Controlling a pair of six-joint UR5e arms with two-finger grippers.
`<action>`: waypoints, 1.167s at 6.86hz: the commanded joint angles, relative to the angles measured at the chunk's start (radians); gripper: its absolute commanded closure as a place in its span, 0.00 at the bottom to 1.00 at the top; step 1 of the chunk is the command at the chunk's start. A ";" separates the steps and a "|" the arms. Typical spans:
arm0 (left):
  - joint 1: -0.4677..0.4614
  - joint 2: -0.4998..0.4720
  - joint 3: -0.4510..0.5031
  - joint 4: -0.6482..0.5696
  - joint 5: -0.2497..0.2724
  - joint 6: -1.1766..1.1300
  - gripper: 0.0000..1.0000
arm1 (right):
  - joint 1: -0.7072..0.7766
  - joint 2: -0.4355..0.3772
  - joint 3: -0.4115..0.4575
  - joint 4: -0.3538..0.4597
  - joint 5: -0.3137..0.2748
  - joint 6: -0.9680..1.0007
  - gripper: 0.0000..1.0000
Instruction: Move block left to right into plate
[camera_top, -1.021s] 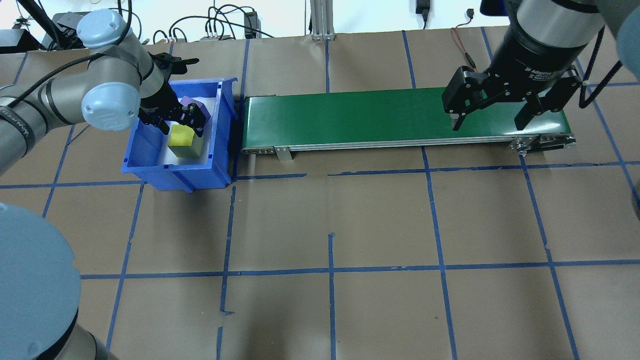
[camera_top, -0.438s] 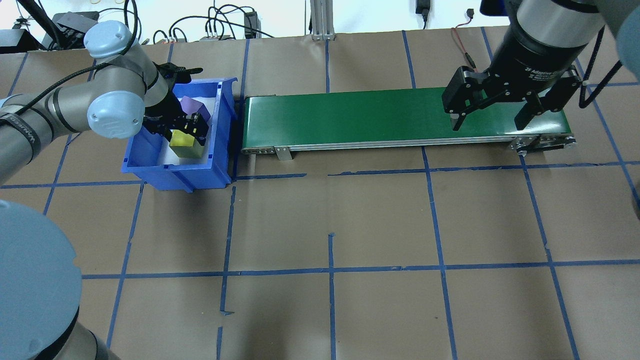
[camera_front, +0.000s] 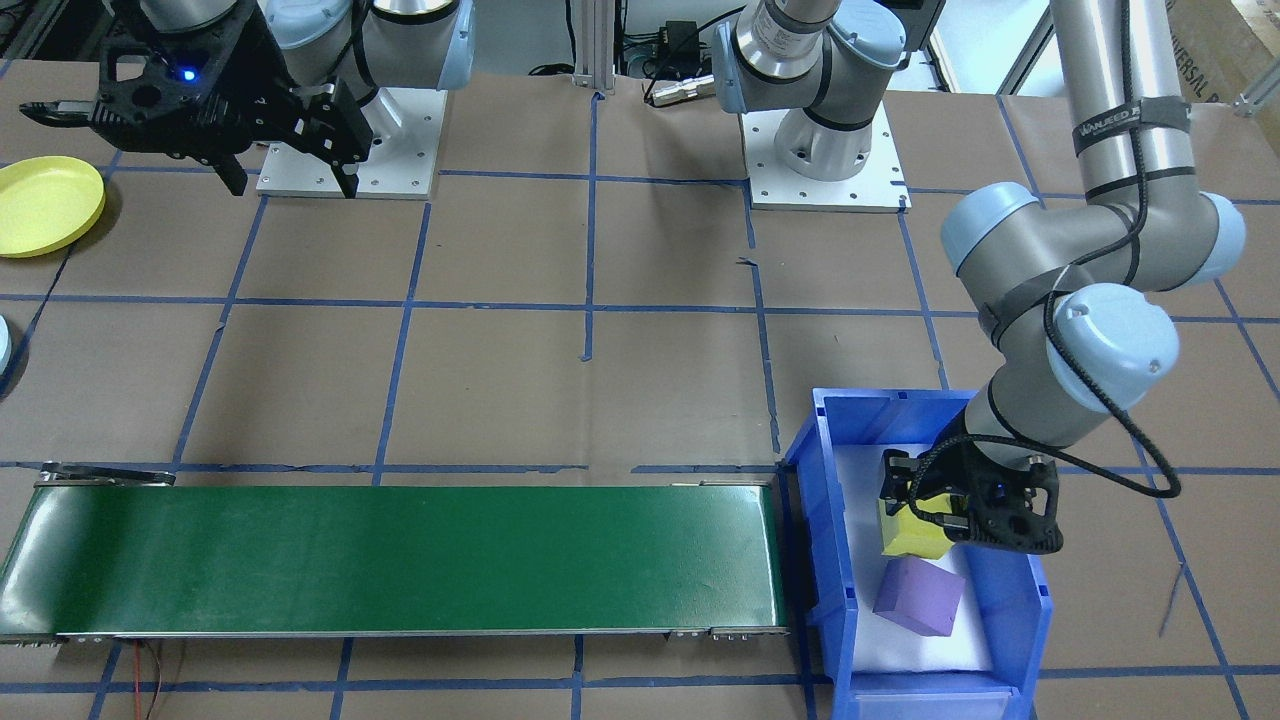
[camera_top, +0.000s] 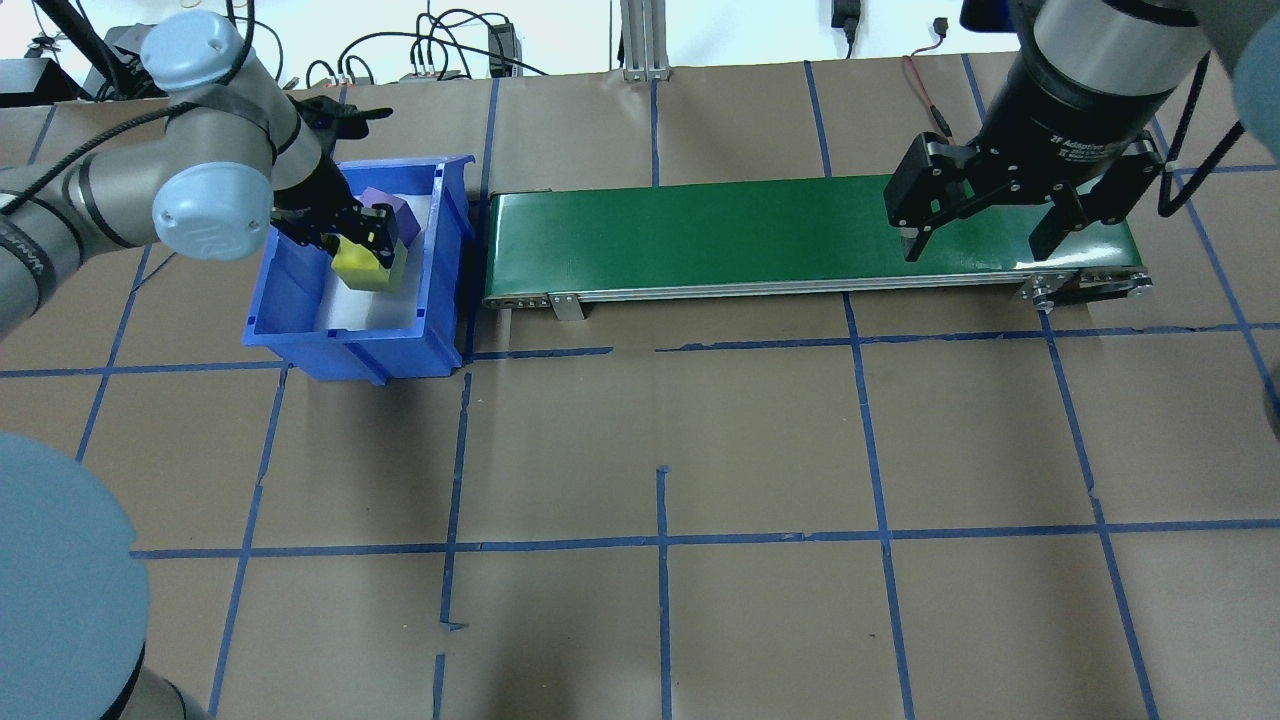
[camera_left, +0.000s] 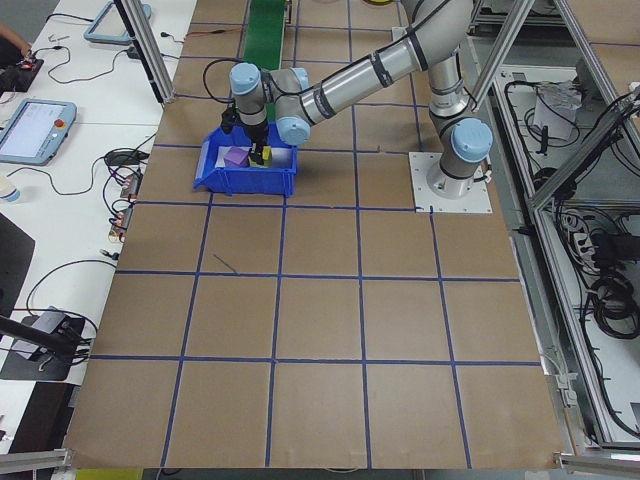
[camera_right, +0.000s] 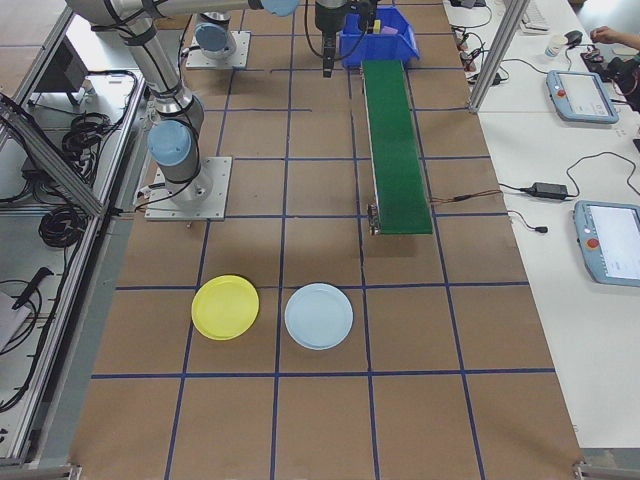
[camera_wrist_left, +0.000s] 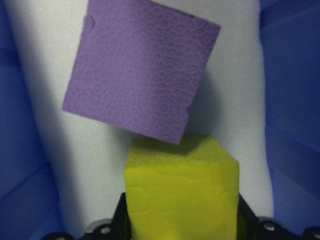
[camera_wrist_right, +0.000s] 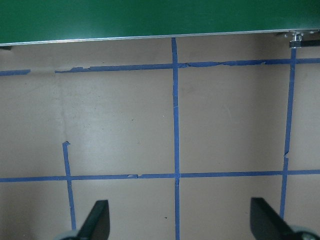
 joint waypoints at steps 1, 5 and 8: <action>-0.020 0.203 0.028 -0.067 -0.042 -0.008 0.39 | 0.001 0.000 0.000 0.000 0.000 0.001 0.00; -0.146 0.182 0.017 0.011 -0.102 -0.211 0.39 | -0.001 0.002 0.000 -0.002 -0.001 0.000 0.00; -0.207 0.080 0.020 0.129 -0.130 -0.288 0.39 | -0.001 0.002 0.000 0.000 -0.001 0.000 0.00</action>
